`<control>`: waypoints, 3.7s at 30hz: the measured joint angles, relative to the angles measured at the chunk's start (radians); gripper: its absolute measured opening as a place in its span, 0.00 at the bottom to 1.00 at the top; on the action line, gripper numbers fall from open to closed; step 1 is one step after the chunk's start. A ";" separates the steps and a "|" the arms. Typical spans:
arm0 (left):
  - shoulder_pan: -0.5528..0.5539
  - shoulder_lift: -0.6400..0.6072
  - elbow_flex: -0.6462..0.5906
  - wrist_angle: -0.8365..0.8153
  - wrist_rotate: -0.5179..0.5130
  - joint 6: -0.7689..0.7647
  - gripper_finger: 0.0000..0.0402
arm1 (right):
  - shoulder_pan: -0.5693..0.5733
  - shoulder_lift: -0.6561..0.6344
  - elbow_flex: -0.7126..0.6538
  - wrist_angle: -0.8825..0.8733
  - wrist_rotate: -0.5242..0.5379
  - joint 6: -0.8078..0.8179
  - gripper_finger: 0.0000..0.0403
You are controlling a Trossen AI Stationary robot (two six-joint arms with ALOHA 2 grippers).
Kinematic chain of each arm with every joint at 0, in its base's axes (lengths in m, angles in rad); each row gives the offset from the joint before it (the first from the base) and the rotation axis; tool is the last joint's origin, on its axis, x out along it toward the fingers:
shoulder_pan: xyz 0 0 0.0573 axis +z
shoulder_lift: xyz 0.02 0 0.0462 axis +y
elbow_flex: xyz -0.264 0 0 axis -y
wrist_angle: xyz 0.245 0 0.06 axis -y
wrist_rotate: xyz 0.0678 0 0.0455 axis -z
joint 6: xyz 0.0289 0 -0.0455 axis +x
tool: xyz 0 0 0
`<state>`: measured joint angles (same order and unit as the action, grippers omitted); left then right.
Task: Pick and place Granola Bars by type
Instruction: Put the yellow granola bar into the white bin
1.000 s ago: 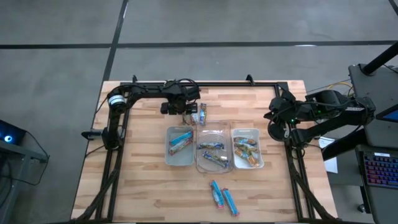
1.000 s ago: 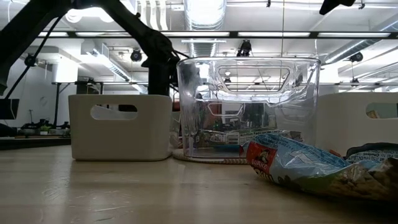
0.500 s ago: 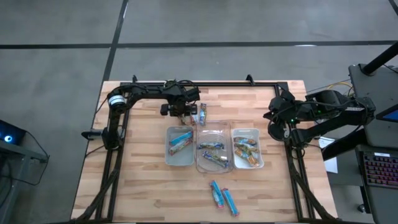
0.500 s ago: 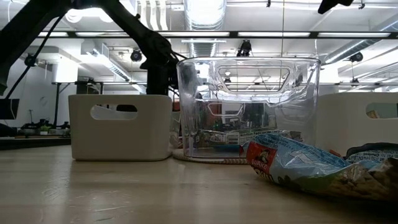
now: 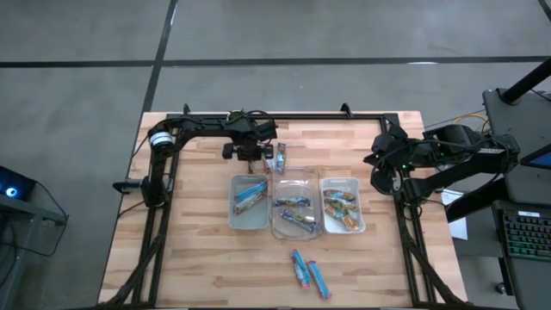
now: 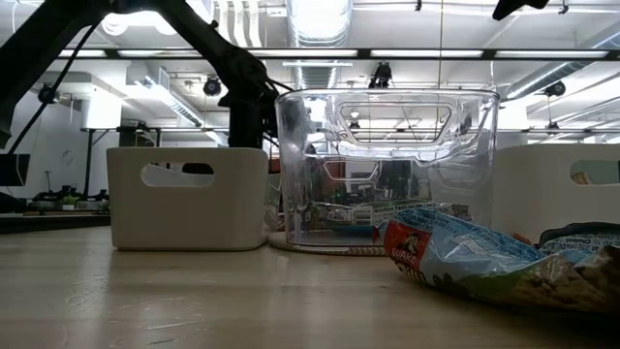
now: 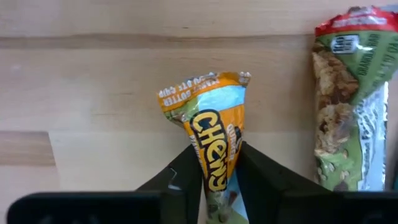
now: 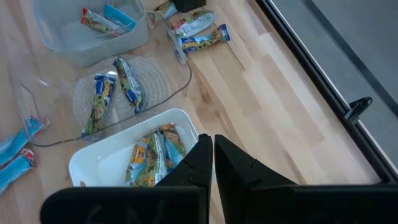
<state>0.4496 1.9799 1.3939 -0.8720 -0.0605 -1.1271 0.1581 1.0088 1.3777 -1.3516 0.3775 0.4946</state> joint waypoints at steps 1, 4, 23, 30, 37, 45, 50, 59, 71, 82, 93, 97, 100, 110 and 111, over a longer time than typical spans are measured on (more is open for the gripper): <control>0.000 -0.002 0.000 -0.001 0.000 0.014 0.18 | 0.000 0.000 0.000 0.002 0.000 0.000 0.02; 0.000 -0.003 0.007 -0.012 0.003 0.034 0.18 | 0.000 0.000 0.000 0.001 0.005 -0.001 0.02; 0.004 -0.005 0.096 -0.090 0.008 0.139 0.18 | 0.000 0.000 0.000 0.004 0.018 -0.014 0.02; 0.003 -0.005 0.094 -0.078 0.008 0.143 0.18 | 0.000 0.000 0.000 0.004 0.018 -0.016 0.02; -0.009 -0.005 0.097 0.017 0.009 0.177 0.19 | 0.000 0.000 0.000 0.004 0.018 -0.016 0.02; -0.008 -0.005 0.091 0.025 0.021 0.200 0.30 | 0.000 -0.001 0.000 0.004 0.018 -0.013 0.02; -0.011 -0.005 0.091 0.004 0.020 0.177 0.37 | 0.000 0.000 0.000 0.005 0.018 -0.006 0.02; -0.015 -0.005 0.088 -0.002 -0.004 0.156 0.38 | 0.000 0.000 0.000 0.007 0.017 0.003 0.02; -0.016 -0.005 0.039 0.019 -0.009 0.139 0.38 | 0.000 0.000 0.000 0.030 0.017 0.003 0.02; -0.033 0.038 0.039 0.053 0.013 0.132 0.38 | 0.000 0.000 0.000 0.045 0.016 0.003 0.02; -0.036 0.039 0.038 0.036 -0.003 0.134 0.16 | 0.000 0.000 0.000 0.054 0.016 0.009 0.02; -0.036 0.039 0.038 0.042 -0.001 0.138 0.08 | 0.000 0.000 0.000 0.054 0.016 0.011 0.02; -0.036 0.039 0.038 0.042 -0.001 0.139 0.07 | 0.000 0.000 0.000 0.054 0.016 0.011 0.02; -0.027 0.010 0.089 -0.009 -0.021 0.210 0.07 | 0.000 0.000 0.000 0.053 0.016 0.011 0.02; -0.024 0.007 0.092 -0.015 -0.024 0.213 0.07 | 0.000 0.000 0.000 0.053 0.016 0.011 0.02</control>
<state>0.4256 1.9870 1.4854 -0.8872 -0.0849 -0.9141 0.1585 1.0092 1.3781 -1.2984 0.3935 0.5053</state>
